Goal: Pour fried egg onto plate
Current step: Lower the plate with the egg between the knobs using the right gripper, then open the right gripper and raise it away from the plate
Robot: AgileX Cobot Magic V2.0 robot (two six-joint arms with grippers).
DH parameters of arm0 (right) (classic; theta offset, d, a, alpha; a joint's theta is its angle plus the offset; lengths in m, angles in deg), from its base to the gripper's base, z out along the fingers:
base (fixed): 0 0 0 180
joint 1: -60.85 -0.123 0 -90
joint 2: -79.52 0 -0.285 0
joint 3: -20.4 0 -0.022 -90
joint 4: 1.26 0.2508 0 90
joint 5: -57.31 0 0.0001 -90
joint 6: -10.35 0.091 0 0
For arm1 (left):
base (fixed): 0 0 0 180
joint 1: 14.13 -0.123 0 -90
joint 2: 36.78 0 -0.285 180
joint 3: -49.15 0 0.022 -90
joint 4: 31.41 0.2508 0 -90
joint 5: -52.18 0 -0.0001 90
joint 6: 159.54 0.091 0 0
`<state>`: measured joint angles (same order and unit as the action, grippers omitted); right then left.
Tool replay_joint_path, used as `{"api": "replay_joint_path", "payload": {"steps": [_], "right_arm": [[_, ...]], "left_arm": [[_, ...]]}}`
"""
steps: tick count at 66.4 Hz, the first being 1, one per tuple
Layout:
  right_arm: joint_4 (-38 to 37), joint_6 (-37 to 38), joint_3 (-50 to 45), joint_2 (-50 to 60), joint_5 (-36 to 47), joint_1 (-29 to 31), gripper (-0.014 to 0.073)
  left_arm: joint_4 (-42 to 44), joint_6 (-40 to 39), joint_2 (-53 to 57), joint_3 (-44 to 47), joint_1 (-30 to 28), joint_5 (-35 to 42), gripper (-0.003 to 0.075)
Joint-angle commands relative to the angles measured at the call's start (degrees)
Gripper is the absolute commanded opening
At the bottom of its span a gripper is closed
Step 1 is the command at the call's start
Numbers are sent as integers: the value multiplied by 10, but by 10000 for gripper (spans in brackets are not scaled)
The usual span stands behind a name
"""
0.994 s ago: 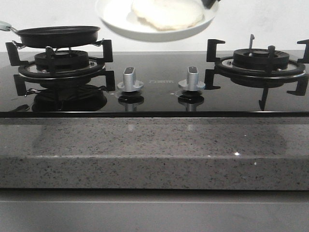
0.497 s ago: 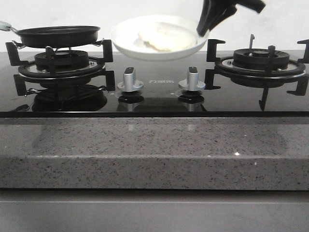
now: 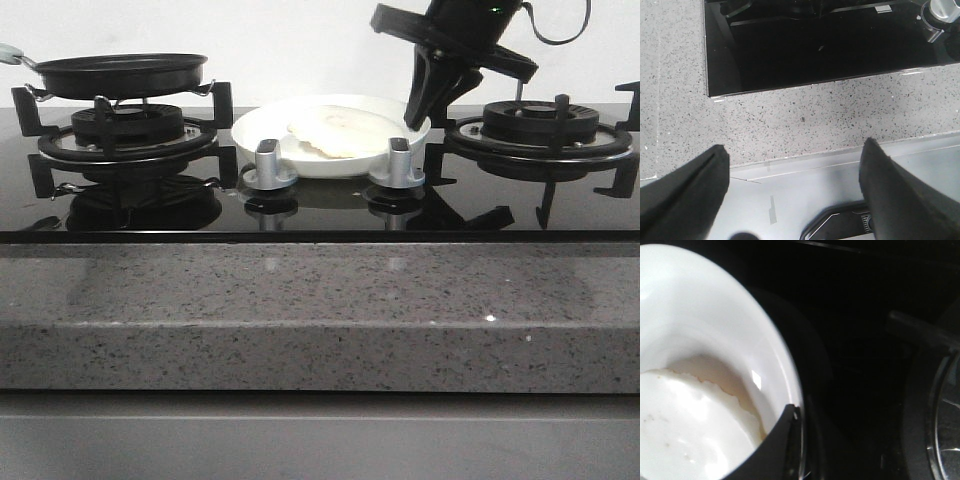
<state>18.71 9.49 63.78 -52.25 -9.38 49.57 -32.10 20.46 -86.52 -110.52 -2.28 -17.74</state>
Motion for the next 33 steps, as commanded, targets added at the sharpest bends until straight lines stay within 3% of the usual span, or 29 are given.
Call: {"api": "replay_joint_path", "payload": {"steps": [1, 8, 11, 22, 33], "right_arm": [[16, 0, 21, 39, 22, 2, 222], [16, 0, 27, 41, 25, 2, 369], [16, 0, 32, 43, 21, 2, 390], [14, -8, 51, 75, -6, -2, 395], [-42, -11, 37, 137, -15, -31, 395]], "left_arm": [[1, -5, 1, -14, 3, 32, 524], [1, -5, 1, -14, 3, 32, 524], [1, -5, 1, -14, 3, 32, 524], [1, -5, 1, -14, 3, 32, 524], [1, -5, 1, -14, 3, 32, 524]]}}
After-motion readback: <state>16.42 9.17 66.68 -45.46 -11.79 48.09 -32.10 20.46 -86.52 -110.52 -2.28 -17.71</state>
